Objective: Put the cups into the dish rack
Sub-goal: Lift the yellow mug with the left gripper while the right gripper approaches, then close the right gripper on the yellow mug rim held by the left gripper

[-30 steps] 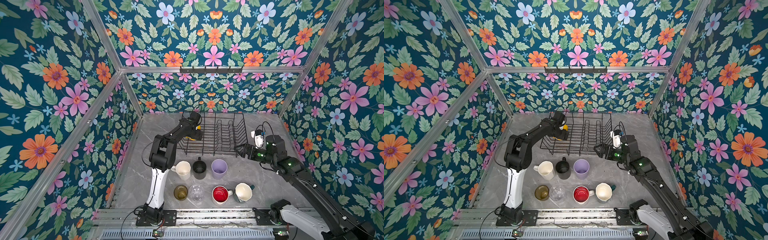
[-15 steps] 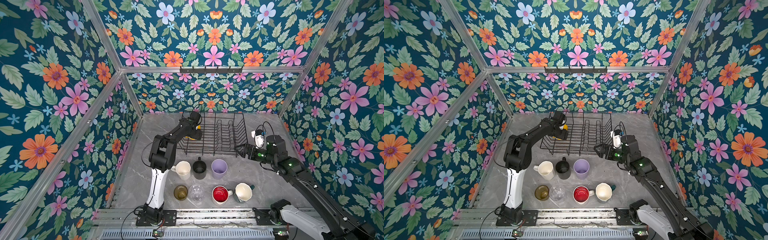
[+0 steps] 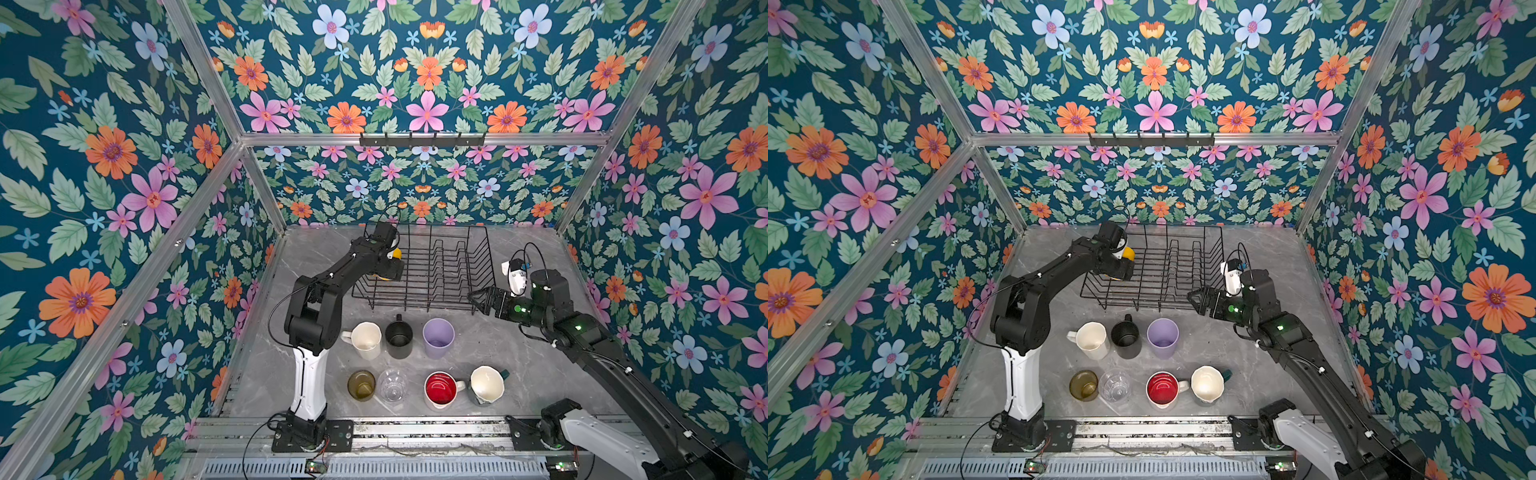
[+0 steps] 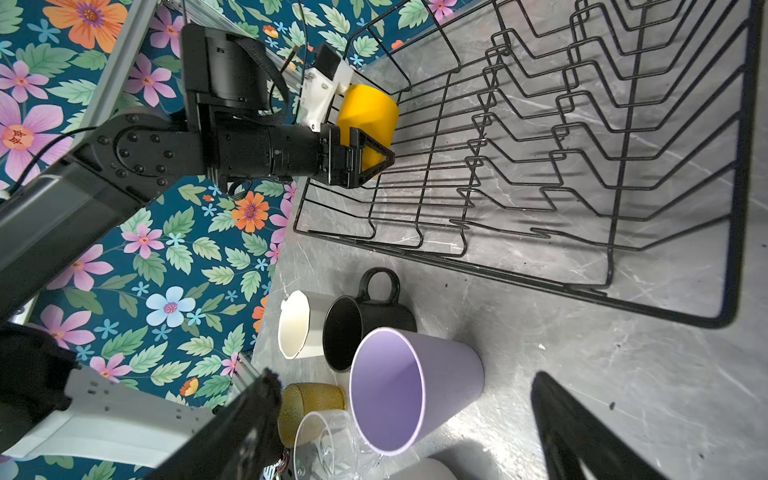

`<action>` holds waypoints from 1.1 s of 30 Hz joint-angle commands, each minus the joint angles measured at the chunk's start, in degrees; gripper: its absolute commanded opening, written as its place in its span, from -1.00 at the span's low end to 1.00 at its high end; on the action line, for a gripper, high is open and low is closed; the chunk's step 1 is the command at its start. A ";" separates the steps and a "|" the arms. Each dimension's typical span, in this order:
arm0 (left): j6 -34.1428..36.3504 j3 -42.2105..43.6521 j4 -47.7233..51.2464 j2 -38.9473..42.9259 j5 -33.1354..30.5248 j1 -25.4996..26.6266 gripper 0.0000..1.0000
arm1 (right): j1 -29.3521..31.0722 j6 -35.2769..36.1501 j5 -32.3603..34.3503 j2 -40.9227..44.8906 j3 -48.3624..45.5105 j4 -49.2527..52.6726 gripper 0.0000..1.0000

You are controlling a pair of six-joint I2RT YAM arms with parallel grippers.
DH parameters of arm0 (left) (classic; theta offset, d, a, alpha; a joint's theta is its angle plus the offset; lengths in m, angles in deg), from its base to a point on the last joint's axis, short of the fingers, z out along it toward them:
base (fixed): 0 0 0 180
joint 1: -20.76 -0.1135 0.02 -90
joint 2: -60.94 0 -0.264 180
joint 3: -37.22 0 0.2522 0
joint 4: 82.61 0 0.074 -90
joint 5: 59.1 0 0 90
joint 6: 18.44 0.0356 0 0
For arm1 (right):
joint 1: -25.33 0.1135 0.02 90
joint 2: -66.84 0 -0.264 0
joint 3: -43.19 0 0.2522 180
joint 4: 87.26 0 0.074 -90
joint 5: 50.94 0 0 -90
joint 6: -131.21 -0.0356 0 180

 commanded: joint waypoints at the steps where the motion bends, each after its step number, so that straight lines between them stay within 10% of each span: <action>1: 2.51 3.23 -9.49 3.71 1.78 -0.03 -0.69 | 0.02 -0.25 -1.17 -0.52 0.79 -1.97 0.87; 16: 20.67 23.69 -34.67 20.21 28.09 4.17 -0.76 | -0.40 2.38 -9.45 -15.94 14.07 -1.19 0.75; 33: 26.64 28.71 -39.19 26.12 29.92 7.66 -0.82 | -3.94 -0.64 -27.41 -31.22 24.27 -3.16 0.40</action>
